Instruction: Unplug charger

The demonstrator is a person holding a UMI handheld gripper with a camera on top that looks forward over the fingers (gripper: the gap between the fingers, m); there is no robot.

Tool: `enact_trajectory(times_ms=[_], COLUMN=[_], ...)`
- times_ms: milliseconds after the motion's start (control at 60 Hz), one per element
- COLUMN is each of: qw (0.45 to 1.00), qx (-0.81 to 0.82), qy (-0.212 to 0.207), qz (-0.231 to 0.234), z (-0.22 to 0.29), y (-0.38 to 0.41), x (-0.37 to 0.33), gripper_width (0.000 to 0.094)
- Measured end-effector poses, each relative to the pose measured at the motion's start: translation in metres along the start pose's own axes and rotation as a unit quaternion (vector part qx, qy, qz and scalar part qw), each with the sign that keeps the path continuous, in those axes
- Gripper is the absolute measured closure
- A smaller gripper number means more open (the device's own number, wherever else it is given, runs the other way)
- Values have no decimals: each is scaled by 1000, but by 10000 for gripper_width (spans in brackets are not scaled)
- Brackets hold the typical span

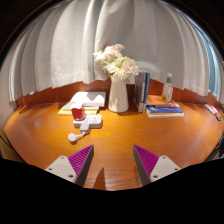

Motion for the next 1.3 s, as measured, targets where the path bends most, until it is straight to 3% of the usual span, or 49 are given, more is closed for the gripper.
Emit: enact_trajectory(times_ms=[233, 600, 667, 717, 800, 933, 1050, 1083, 1183, 1250, 1300], qw=[999, 999, 1000, 1000, 1000, 1000, 1000, 1000, 980, 976, 977], qx=[-14, -20, -21, -20, -15, -11, 5, 14, 82, 59, 20], qy=[13, -8, -6, -8, -3, -14, 29, 1, -158, -198, -202], qz=[46, 29, 22, 21, 26, 8, 6, 18, 86, 74, 66], z=[6, 78, 84, 87, 87, 86, 95, 120, 238, 292, 288], y=[114, 171, 171, 171, 170, 170, 171, 173, 172, 162, 146], x=[83, 220, 235, 243, 242, 241, 241, 229, 158, 112, 96], gripper_width=[132, 137, 237, 442, 462, 572, 596, 608, 610, 611, 596])
Point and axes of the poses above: the point between the fingertips, and its own axes, seen from behind it with the camera up: y to the left, z up, x forward, the way the camera looks, the point moved 7 cm from there along -x, backward, against the way the camera looks, and after that the axes turned 3 degrees about x, right-handed, at the moved point
